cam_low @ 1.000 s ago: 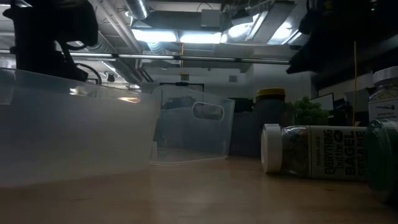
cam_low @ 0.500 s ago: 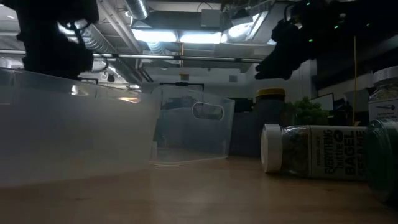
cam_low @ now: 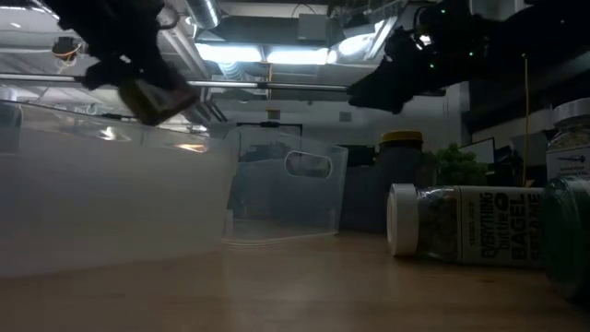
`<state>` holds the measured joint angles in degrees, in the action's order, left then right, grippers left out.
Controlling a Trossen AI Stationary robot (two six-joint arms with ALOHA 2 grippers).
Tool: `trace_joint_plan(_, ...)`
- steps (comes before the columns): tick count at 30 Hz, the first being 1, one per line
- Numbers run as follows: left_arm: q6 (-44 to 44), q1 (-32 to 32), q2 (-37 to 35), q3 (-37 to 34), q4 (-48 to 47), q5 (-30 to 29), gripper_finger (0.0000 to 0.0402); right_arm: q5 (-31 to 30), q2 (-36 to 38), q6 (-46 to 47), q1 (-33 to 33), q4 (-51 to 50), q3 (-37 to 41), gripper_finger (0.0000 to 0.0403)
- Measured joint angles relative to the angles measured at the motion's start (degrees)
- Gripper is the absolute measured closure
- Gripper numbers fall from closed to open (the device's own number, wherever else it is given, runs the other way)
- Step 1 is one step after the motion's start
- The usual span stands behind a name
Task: Sort spices by type
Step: Put the red seasoning can into the green bin
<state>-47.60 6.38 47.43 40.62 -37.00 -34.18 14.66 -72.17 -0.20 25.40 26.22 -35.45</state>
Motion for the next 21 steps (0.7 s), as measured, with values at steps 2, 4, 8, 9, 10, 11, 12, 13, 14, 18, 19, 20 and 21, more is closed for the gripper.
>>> trace_joint_plan(2, 4.12, -0.32, 0.81, 0.00, 2.57, -4.32, 0.0232, -0.20, -1.35, 0.06, -0.73, 2.59, -0.38, 0.0164)
trace_joint_plan(4, 7.24, -0.95, 1.85, -0.61, 5.25, -8.75, 0.0231, -1.49, -2.77, -0.01, -1.66, 3.71, -1.32, 0.0164)
trace_joint_plan(8, 11.22, -3.18, 4.33, -4.27, 12.21, -14.75, 0.0230, -2.51, -5.29, -0.24, -3.52, 3.75, -3.75, 0.0164)
trace_joint_plan(9, 11.94, -3.87, 5.01, -5.27, 14.22, -15.68, 0.0230, -2.51, -5.81, -0.28, -3.81, 3.77, -4.19, 0.0164)
trace_joint_plan(10, 12.22, -4.60, 5.56, -6.30, 16.35, -16.36, 0.0230, -2.52, -6.23, -0.47, -3.98, 3.77, -4.55, 0.0164)
trace_joint_plan(11, 12.62, -5.39, 6.17, -7.41, 18.78, -17.18, 0.0229, -2.58, -6.54, -0.91, -4.19, 3.75, -4.72, 0.0164)
trace_joint_plan(12, 13.44, -6.25, 6.79, -8.43, 21.05, -18.19, 0.0229, -2.60, -6.76, -1.54, -4.16, 3.73, -4.86, 0.0164)
trace_joint_plan(13, 14.08, -7.18, 7.51, -9.30, 23.20, -19.37, 0.0229, -2.60, -6.86, -1.75, -4.16, 3.69, -4.95, 0.0164)
trace_joint_plan(14, 15.28, -8.12, 8.23, -10.21, 25.68, -20.42, 0.0229, -2.64, -6.86, -1.75, -4.16, 3.65, -4.95, 0.0164)
trace_joint_plan(18, 21.14, -12.74, 11.69, -13.58, 37.62, -21.83, 0.0229, -2.62, -6.86, -1.76, -4.16, 3.71, -4.95, 0.0164)
trace_joint_plan(19, 22.08, -13.94, 12.80, -14.30, 40.56, -21.79, 0.0229, -2.62, -6.86, -1.76, -4.16, 3.73, -4.95, 0.0164)
trace_joint_plan(20, 22.88, -15.15, 13.99, -15.05, 43.31, -21.76, 0.0229, -2.62, -6.86, -1.77, -4.16, 3.73, -4.95, 0.0164)
trace_joint_plan(21, 23.60, -16.27, 15.24, -15.63, 45.86, -21.76, 0.0228, -2.62, -6.86, -1.77, -4.16, 3.71, -4.95, 0.0164)
